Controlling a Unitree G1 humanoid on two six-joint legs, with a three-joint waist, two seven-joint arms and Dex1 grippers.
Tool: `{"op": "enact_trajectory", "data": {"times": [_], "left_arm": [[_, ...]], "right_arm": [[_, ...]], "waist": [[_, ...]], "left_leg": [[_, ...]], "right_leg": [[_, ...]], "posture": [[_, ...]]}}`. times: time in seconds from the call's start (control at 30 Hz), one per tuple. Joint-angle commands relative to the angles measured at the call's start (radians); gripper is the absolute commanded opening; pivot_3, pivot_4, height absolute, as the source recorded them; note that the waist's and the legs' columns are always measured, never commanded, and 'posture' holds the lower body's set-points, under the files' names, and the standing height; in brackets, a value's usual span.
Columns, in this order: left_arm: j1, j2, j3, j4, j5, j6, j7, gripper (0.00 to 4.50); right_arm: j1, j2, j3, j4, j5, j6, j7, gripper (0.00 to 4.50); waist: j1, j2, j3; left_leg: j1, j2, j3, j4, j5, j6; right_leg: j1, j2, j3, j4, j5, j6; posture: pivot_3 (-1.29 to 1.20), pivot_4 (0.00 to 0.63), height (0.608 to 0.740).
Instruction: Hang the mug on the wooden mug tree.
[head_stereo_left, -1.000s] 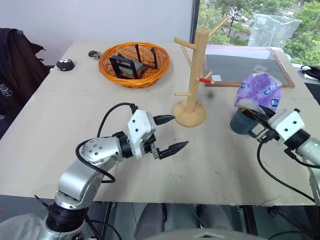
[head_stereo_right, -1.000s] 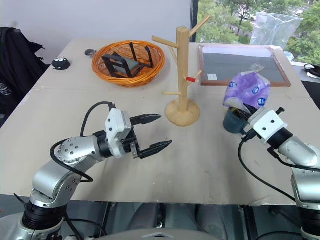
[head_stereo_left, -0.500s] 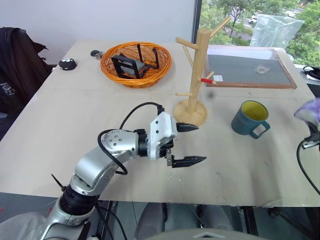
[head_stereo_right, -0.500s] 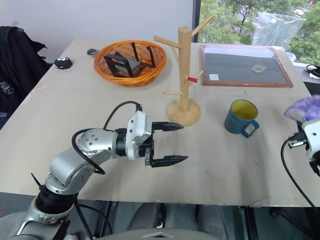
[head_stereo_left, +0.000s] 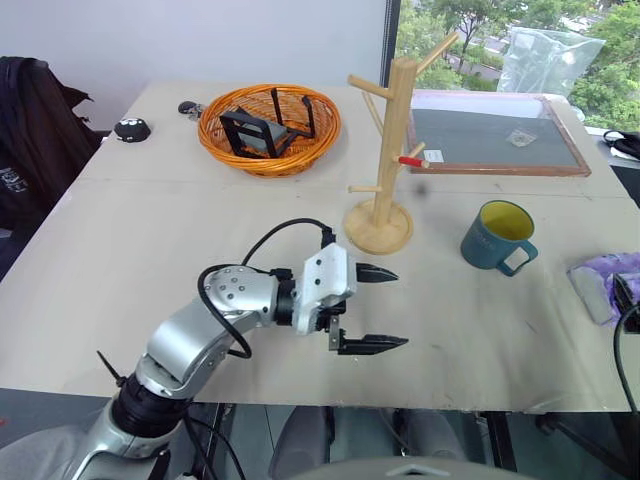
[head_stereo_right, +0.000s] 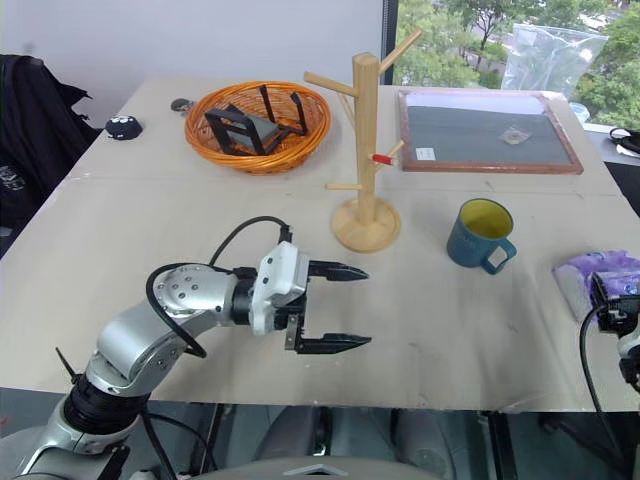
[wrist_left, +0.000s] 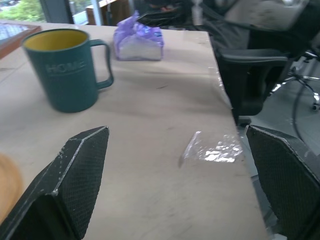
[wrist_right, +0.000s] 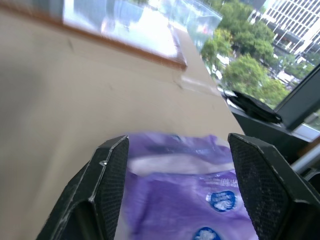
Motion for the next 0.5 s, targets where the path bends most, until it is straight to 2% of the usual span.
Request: {"op": "enact_trajectory", "data": {"times": [0.03,0.13,0.23,0.5], "left_arm": [[0.008,0.014,0.054,-0.002,-0.004,-0.032,-0.009,4.50],[0.000,0.010,0.069,0.011,-0.008,-0.041,-0.014,4.50],[-0.016,0.008,0.073,0.018,-0.007,-0.043,-0.015,4.50],[-0.026,0.006,0.084,-0.002,-0.003,-0.033,0.007,4.50]], "right_arm": [[0.041,0.078,0.090,-0.175,0.033,0.027,-0.052,3.26],[0.058,0.132,0.239,-0.210,-0.041,0.074,-0.093,3.26],[0.007,0.179,0.328,-0.166,-0.112,0.107,-0.175,3.26],[-0.178,0.224,0.355,0.028,-0.167,0.098,-0.291,3.26]], "waist": [[-0.004,0.000,0.000],[-0.007,0.000,0.000],[-0.006,0.000,0.000],[-0.006,0.000,0.000]], "left_leg": [[0.000,0.000,0.000,0.000,0.000,0.000],[0.000,0.000,0.000,0.001,0.000,0.000],[0.000,0.000,0.000,0.000,0.000,0.000],[-0.001,-0.001,0.000,0.000,0.000,-0.001]], "right_leg": [[0.000,0.000,0.000,0.000,0.000,0.000],[0.000,0.000,0.001,0.000,0.000,0.000],[0.000,0.000,0.001,0.000,0.000,0.000],[-0.002,0.000,0.001,0.000,0.000,0.000]], "posture": [[0.00,0.150,0.737],[0.00,0.150,0.737],[0.00,0.150,0.737],[0.00,0.150,0.737]]}}
